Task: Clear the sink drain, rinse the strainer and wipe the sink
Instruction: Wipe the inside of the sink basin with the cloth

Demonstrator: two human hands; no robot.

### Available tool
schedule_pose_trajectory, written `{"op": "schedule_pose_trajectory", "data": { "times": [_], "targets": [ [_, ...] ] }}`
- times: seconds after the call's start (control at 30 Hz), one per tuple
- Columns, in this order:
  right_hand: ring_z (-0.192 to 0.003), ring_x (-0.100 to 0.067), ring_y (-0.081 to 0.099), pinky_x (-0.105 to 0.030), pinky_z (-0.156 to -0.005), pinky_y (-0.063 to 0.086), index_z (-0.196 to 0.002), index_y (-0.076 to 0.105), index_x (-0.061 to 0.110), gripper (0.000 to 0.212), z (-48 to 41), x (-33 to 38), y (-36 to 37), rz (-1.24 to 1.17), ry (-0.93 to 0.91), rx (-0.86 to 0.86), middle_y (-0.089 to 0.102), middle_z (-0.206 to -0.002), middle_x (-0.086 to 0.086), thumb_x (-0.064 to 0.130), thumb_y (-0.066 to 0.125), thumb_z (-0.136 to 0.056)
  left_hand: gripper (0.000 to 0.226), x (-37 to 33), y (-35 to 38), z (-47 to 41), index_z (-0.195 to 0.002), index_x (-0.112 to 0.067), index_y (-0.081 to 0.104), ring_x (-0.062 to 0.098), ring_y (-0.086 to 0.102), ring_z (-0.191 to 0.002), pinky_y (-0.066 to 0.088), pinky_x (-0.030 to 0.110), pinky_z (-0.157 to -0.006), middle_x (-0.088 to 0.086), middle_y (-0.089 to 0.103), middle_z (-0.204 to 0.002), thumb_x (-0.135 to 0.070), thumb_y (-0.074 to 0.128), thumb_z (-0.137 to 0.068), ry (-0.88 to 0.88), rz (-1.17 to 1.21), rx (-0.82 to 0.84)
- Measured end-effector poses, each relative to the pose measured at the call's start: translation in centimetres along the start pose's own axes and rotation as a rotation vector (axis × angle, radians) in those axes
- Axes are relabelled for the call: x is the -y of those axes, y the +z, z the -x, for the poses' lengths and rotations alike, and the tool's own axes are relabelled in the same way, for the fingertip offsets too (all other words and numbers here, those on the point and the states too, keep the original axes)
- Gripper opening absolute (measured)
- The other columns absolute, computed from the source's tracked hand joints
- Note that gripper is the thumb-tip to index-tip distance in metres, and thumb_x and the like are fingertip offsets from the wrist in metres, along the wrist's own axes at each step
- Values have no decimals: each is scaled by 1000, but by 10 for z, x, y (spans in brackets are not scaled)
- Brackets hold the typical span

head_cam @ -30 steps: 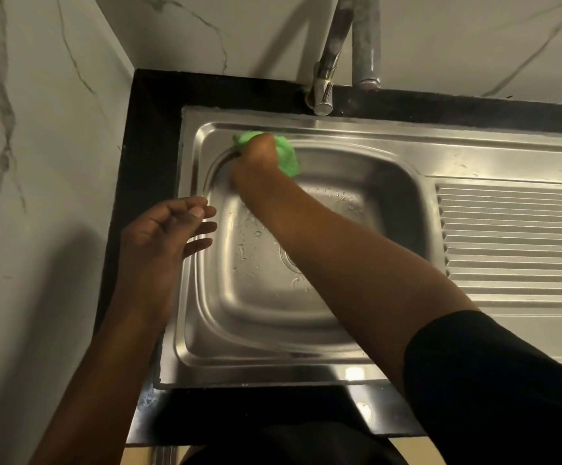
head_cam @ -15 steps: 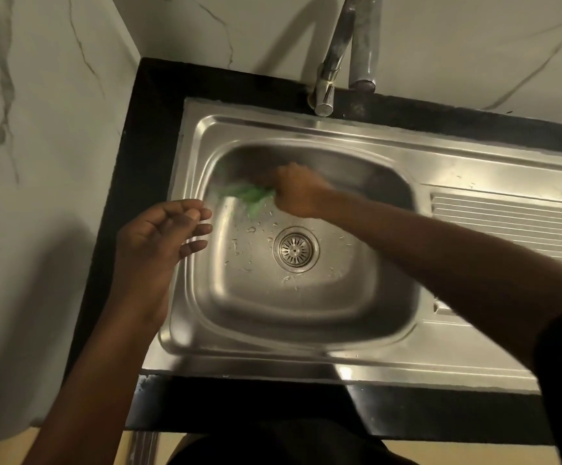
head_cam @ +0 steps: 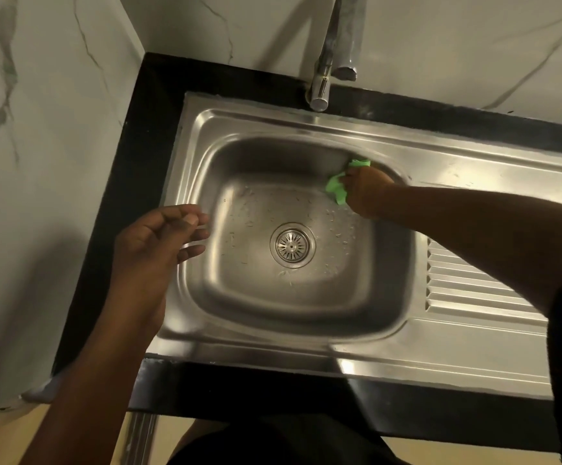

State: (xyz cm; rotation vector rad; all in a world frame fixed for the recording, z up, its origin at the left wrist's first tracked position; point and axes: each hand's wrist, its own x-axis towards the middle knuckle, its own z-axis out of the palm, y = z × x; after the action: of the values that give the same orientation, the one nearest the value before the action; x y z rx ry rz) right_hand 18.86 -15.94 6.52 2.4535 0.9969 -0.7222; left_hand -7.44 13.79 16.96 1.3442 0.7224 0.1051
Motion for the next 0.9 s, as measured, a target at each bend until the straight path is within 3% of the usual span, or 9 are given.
{"op": "schedule_pose_trajectory", "data": {
  "times": [0.07, 0.13, 0.17, 0.33, 0.43, 0.6, 0.73, 0.83, 0.9],
  "targets": [
    [-151, -22, 40, -30, -120, 29, -150, 55, 20, 44, 18, -8, 19, 228, -56, 144, 48, -160, -4, 31, 45, -108, 17, 3, 2, 4, -101, -30, 83, 22, 81, -101, 64, 27, -81, 4, 83, -108, -29, 70, -89, 3, -14, 4],
    [-155, -16, 34, -36, -127, 22, -151, 52, 30, 46, 36, -6, 17, 314, 7, 267, 42, -164, 4, 43, 41, -108, 17, 6, 5, 9, -101, -31, 83, 23, 80, -102, 63, 27, -81, 4, 83, -109, -29, 70, -90, 6, -29, 21],
    [-154, -16, 34, -37, -127, 22, -151, 52, 34, 47, 42, -5, 19, 220, 59, 264, 41, -165, 6, 46, 42, -107, 17, 7, 7, 12, -101, -31, 83, 23, 80, -102, 63, 26, -81, 4, 83, -109, -29, 70, -90, 9, -32, 30],
    [-126, -21, 61, -34, -108, 43, -126, 67, 29, 36, 70, 21, 10, 359, 16, 409, 66, -134, 4, 36, 54, -94, 17, 8, 14, 26, -101, -32, 83, 22, 80, -101, 63, 28, -82, 3, 83, -110, -28, 69, -92, 31, -41, 59],
    [-121, -24, 65, -38, -97, 45, -127, 68, 26, 39, 91, 43, 16, 284, 46, 480, 66, -130, 0, 32, 47, -95, 14, 8, 17, 31, -105, -27, 82, 25, 80, -103, 64, 30, -84, 4, 83, -110, -23, 71, -97, 39, -46, 60],
    [-120, -30, 65, -48, -100, 47, -126, 68, 18, 46, 116, 77, 41, 116, 20, 624, 67, -129, -6, 44, 43, -97, 17, 6, 24, 40, -111, -17, 79, 29, 80, -104, 64, 38, -90, 6, 83, -109, -12, 66, -103, 32, -77, 67],
    [-123, -35, 63, -55, -103, 47, -133, 64, 17, 47, 137, 96, 49, 60, 18, 636, 66, -132, -9, 47, 45, -102, 17, 1, 29, 48, -112, -17, 78, 26, 80, -103, 64, 33, -86, 5, 83, -109, -12, 65, -103, 48, -100, 92],
    [-110, -33, 65, -48, -100, 51, -128, 66, 14, 47, 150, 104, 42, 6, -29, 606, 69, -123, -7, 50, 48, -105, 17, 1, 34, 55, -112, -19, 79, 25, 80, -103, 63, 31, -84, 4, 83, -109, -13, 66, -103, 55, -104, 111],
    [-90, -28, 63, -38, -90, 53, -108, 71, 10, 42, 158, 104, 32, -73, -44, 598, 70, -100, -5, 46, 50, -105, 16, 4, 40, 59, -111, -19, 80, 26, 80, -103, 61, 34, -85, 4, 83, -109, -13, 67, -103, 52, -105, 119]
  ]
}}
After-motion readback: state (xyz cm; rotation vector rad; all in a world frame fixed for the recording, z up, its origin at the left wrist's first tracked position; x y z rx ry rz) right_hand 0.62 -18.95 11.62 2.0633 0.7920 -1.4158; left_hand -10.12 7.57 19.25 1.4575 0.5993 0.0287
